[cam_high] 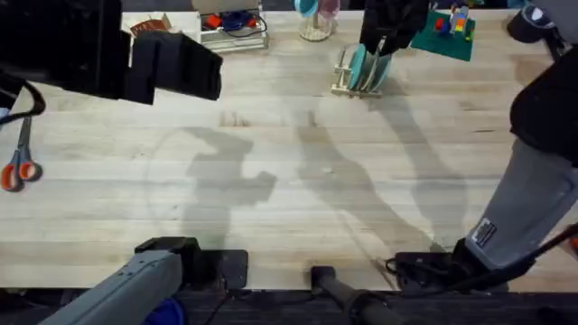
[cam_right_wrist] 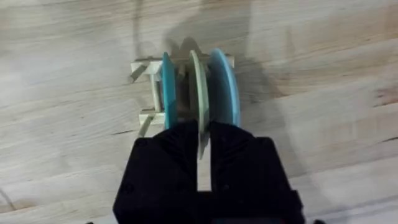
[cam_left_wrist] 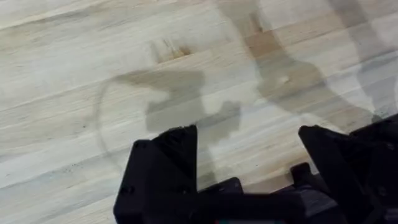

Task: Pick up the plates from the table one by one and place each into a slot on the dish rack.

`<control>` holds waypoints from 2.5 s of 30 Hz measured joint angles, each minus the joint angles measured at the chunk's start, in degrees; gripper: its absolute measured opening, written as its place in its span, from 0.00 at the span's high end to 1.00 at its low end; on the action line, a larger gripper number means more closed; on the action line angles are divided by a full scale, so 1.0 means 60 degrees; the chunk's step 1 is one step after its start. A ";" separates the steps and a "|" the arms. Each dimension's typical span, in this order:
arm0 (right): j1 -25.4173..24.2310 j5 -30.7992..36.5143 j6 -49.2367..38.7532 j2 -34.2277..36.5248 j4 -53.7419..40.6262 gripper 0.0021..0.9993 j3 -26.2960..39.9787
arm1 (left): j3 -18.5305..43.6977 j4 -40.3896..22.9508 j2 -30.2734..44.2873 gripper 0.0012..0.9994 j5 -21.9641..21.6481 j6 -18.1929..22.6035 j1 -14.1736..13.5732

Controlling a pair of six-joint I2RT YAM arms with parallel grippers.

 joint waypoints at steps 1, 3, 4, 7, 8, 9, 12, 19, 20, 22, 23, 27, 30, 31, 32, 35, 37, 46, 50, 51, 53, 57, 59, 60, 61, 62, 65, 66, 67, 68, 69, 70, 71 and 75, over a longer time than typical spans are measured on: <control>0.0002 0.0000 0.0002 -0.0002 0.0000 0.88 0.0000 | 0.0000 0.0000 0.0000 0.00 0.0000 -0.0001 0.0000; 0.0002 0.0000 0.0000 0.0000 -0.0006 0.90 0.0000 | 0.0000 0.0000 0.0000 0.00 0.0000 0.0000 0.0000; -0.0002 0.0000 0.0001 -0.0002 -0.0021 0.90 0.0000 | 0.0000 0.0000 0.0000 0.00 0.0000 0.0002 0.0000; -0.0002 0.0001 -0.0002 -0.0002 -0.0145 0.92 0.0029 | 0.0000 0.0000 0.0000 0.00 0.0000 0.0000 0.0000; -0.0002 0.0000 -0.0002 -0.0002 -0.0229 0.92 0.0076 | 0.0000 -0.0003 0.0000 0.00 0.0000 0.0002 0.0000; -0.0002 0.0000 -0.0007 -0.0002 -0.0344 0.92 0.0149 | 0.0000 0.0000 0.0000 0.00 0.0000 0.0002 0.0000; -0.0002 0.0000 -0.0031 -0.0002 -0.0629 0.92 0.0518 | 0.0000 -0.0003 0.0000 0.00 0.0000 0.0002 0.0000; -0.0002 0.0000 -0.0078 -0.0002 -0.1360 0.84 0.1927 | 0.0000 -0.0004 0.0000 0.00 0.0000 0.0000 0.0000; -0.0002 0.0000 -0.0099 -0.0002 -0.1401 0.86 0.2066 | 0.0000 -0.0004 0.0000 0.00 0.0000 0.0001 0.0000; -0.0002 0.0000 -0.0138 -0.0002 -0.1429 0.88 0.2216 | 0.0000 -0.0007 0.0000 0.00 0.0000 0.0001 0.0000; -0.0002 0.0000 -0.0143 -0.0002 -0.1441 0.89 0.2248 | 0.0000 -0.0011 0.0000 0.00 0.0000 0.0000 0.0000; -0.0002 0.0000 -0.0173 -0.0002 -0.1594 0.90 0.2248 | 0.0000 -0.0021 0.0000 0.00 0.0000 0.0002 0.0000; -0.0002 0.0000 -0.0184 0.0002 -0.1781 0.90 0.2248 | 0.0000 -0.0036 0.0000 0.00 0.0000 -0.0001 0.0000; -0.0002 0.0000 -0.0192 -0.0002 -0.1862 0.89 0.2248 | 0.0000 -0.0040 0.0000 0.00 0.0000 0.0002 0.0000; -0.0002 0.0000 -0.0201 0.0000 -0.1942 0.84 0.2251 | 0.0000 -0.0040 0.0000 0.00 0.0000 0.0002 0.0000; -0.0002 0.0000 -0.0239 -0.0002 -0.2189 0.55 0.2251 | 0.0000 -0.0033 0.0000 0.00 0.0000 -0.0002 0.0000; -0.0002 0.0000 -0.0322 -0.0002 -0.2334 0.27 0.2251 | 0.0000 0.0000 0.0000 0.01 0.0000 0.0002 0.0000; -0.0002 -0.0003 -0.0949 -0.0002 -0.3633 0.01 0.2679 | 0.0000 0.0012 0.0000 0.00 0.0000 0.0002 0.0000; -0.0002 0.0000 -0.1235 -0.0013 -0.4211 0.01 0.3138 | 0.0000 -0.0011 0.0000 0.00 0.0000 0.0002 0.0000; -0.0002 0.0004 -0.1301 -0.0013 -0.4215 0.01 0.3228 | 0.0000 -0.0007 0.0000 0.00 0.0000 0.0001 0.0000; -0.0002 -0.0004 -0.1466 -0.0009 -0.4218 0.01 0.3380 | 0.0000 -0.0011 0.0000 0.00 0.0000 0.0002 0.0000; 0.0003 0.0000 -0.1655 -0.0013 -0.4218 0.01 0.3428 | 0.0000 -0.0011 0.0000 0.01 0.0000 0.0002 0.0000; 0.0029 0.0000 -0.1747 -0.0013 -0.4218 0.01 0.3428 | 0.0000 -0.0011 0.0000 0.00 0.0000 0.0001 0.0000; 0.0051 0.0000 -0.1797 -0.0013 -0.4218 0.01 0.3428 | 0.0000 -0.0007 0.0000 0.01 0.0000 0.0002 0.0000; 0.0090 -0.0001 -0.1882 -0.0031 -0.4218 0.01 0.3428 | 0.0000 -0.0009 0.0000 0.00 0.0000 0.0001 0.0000; 0.0141 -0.0004 -0.1974 -0.0044 -0.4218 0.01 0.3428 | 0.0000 -0.0011 0.0000 0.00 0.0000 0.0001 0.0000; 0.0373 -0.0044 -0.2232 -0.0275 -0.4218 0.01 0.3428 | 0.0000 -0.0011 0.0000 0.01 0.0000 0.0001 0.0000; 0.0442 -0.0047 -0.2297 -0.0398 -0.4218 0.01 0.3428 | 0.0000 -0.0011 0.0000 0.01 0.0000 0.0002 0.0000; 0.0525 -0.0055 -0.2367 -0.0580 -0.4218 0.01 0.3428 | 0.0000 -0.0010 0.0000 0.01 0.0000 0.0002 0.0000; 0.0599 -0.0068 -0.2422 -0.0764 -0.4218 0.01 0.3428 | 0.0000 -0.0009 0.0000 0.01 0.0000 0.0001 0.0000; 0.0650 -0.0076 -0.2439 -0.0938 -0.4218 0.01 0.3428 | 0.0000 -0.0011 0.0000 0.01 0.0000 -0.0002 0.0000; 0.0696 -0.0077 -0.2470 -0.1159 -0.4218 0.01 0.3428 | 0.0000 -0.0011 0.0000 0.00 0.0000 0.0002 0.0000; 0.0709 -0.0080 -0.2505 -0.1686 -0.4218 0.01 0.3428 | 0.0000 -0.0010 0.0000 0.00 0.0000 0.0001 0.0000; 0.0698 -0.0113 -0.2506 -0.2322 -0.4218 0.01 0.3428 | 0.0000 -0.0007 0.0000 0.00 0.0000 0.0001 0.0000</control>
